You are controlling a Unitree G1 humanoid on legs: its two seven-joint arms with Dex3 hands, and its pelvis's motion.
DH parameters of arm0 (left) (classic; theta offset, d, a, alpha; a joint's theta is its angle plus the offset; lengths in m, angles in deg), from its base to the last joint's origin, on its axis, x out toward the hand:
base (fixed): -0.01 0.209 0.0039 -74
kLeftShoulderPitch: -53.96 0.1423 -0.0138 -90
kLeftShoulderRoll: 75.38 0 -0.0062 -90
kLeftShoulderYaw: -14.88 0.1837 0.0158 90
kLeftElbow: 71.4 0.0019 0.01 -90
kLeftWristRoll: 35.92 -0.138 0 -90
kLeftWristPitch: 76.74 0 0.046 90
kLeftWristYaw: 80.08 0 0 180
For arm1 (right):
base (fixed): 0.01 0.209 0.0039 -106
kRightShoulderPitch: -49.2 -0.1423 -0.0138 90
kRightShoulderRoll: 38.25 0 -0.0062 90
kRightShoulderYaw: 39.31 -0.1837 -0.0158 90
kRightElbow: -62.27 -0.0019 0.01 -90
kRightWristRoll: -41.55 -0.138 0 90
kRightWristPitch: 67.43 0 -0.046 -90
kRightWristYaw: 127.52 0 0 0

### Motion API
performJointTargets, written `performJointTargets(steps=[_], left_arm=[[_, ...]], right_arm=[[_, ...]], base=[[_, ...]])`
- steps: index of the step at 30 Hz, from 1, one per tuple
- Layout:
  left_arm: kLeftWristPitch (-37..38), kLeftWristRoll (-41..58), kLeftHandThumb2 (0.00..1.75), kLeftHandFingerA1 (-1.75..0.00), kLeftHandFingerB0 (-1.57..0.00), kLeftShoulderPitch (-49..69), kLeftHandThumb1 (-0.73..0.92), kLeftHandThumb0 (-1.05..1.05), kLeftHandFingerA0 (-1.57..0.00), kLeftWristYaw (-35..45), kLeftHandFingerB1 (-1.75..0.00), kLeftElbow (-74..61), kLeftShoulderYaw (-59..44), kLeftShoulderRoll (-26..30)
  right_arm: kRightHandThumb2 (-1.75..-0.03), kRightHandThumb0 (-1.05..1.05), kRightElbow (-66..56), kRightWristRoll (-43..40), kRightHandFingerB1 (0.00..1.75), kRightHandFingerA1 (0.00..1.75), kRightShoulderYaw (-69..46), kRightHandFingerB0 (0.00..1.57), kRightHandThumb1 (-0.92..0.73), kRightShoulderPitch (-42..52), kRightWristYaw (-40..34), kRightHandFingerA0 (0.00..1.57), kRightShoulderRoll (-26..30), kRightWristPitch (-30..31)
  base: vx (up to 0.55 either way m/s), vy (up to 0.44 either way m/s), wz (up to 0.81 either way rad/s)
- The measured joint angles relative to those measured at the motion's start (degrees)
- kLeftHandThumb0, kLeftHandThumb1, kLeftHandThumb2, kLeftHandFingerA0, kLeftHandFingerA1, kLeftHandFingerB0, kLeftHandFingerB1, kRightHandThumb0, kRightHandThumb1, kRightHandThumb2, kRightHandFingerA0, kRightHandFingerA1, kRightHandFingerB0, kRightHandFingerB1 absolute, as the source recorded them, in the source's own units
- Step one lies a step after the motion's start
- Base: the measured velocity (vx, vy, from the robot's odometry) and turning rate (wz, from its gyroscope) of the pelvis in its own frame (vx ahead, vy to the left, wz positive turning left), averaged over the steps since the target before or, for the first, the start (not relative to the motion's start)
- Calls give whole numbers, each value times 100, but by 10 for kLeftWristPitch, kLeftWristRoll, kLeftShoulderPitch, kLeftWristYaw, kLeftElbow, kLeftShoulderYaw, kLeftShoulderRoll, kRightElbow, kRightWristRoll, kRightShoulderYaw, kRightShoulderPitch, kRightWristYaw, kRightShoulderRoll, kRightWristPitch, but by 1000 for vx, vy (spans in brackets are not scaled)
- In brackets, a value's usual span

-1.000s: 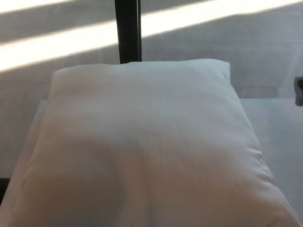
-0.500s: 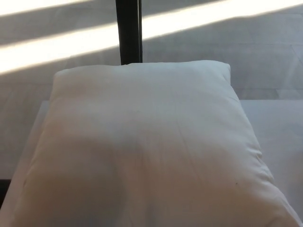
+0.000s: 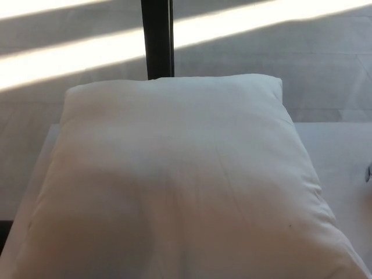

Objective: A hammer is kept on the right hand side and a pillow is kept on the left hand side on the desk infront of the robot and the robot uses its right hand to pick up the hammer and makes a downward swinging motion to hit the pillow

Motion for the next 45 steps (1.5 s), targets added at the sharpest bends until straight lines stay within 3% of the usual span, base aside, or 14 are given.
performJointTargets(steps=[3,5,9,10,11,25,26,29,30,31,36,38,40,45], left_arm=[[0,0,57,-64,-71,0,59,-46,-78,0,-54,1,1,0],[0,0,58,-62,-71,0,60,-45,-75,0,-53,1,1,0],[0,0,58,-59,-70,0,60,-45,-75,-2,-52,4,1,0],[0,0,58,-61,-69,0,60,-44,-74,-3,-53,4,1,0],[0,0,58,-61,-69,0,60,-44,-73,-3,-53,4,1,0],[0,0,58,-61,-70,-3,59,-47,-74,-6,-53,5,2,0],[0,0,58,-60,-69,-3,60,-46,-72,-6,-53,5,2,0],[0,0,58,-60,-70,-3,60,-45,-72,-6,-53,5,2,0],[0,0,58,-61,-71,-3,59,-45,-73,-6,-53,5,2,0],[0,0,58,-62,-73,-3,59,-46,-76,-6,-54,5,2,0],[0,0,58,-61,-72,-4,59,-47,-76,-6,-53,5,2,0],[0,0,58,-61,-71,-4,59,-46,-78,-6,-53,5,2,0],[0,0,58,-62,-69,-5,62,-44,-75,-7,-54,5,2,0],[0,0,57,-62,-73,-5,58,-43,-74,-7,-57,6,1,0]], right_arm=[[-63,-80,6,13,33,65,23,4,-76,4,0,0,11,-29],[-103,-104,9,23,16,14,38,0,-65,6,2,0,22,-49],[-106,-102,18,41,14,21,76,0,-60,21,19,0,41,-82],[-64,-105,20,46,11,0,86,0,-77,26,26,0,44,-92],[-89,-105,21,50,5,0,96,0,-60,31,34,0,48,-101],[-105,-101,-42,20,2,0,31,0,-70,101,144,0,85,-160],[-68,-100,-48,14,0,0,18,0,-92,107,150,0,85,-160],[-95,-97,-67,-15,1,0,-39,0,-62,132,176,0,85,-161],[-65,-96,-69,-21,1,0,-51,0,-83,137,181,0,85,-161],[-112,-105,-72,-30,2,14,-69,0,-74,143,187,0,85,-161],[-105,-99,-77,-67,4,4,-163,2,-69,172,205,0,85,-162],[-108,-34,-76,-79,48,53,-194,0,-57,180,207,3,85,-162],[-65,-52,-73,-90,32,39,-231,24,-78,186,207,7,85,-163],[-66,-47,-59,-114,33,33,-307,13,-81,191,203,0,82,-164]], base=[[0,0,0],[0,0,0],[0,0,0],[0,0,0],[0,0,0],[0,0,0],[0,0,0],[0,0,0],[0,0,0],[0,0,0],[0,0,0],[0,0,0],[0,0,0],[0,0,0]])
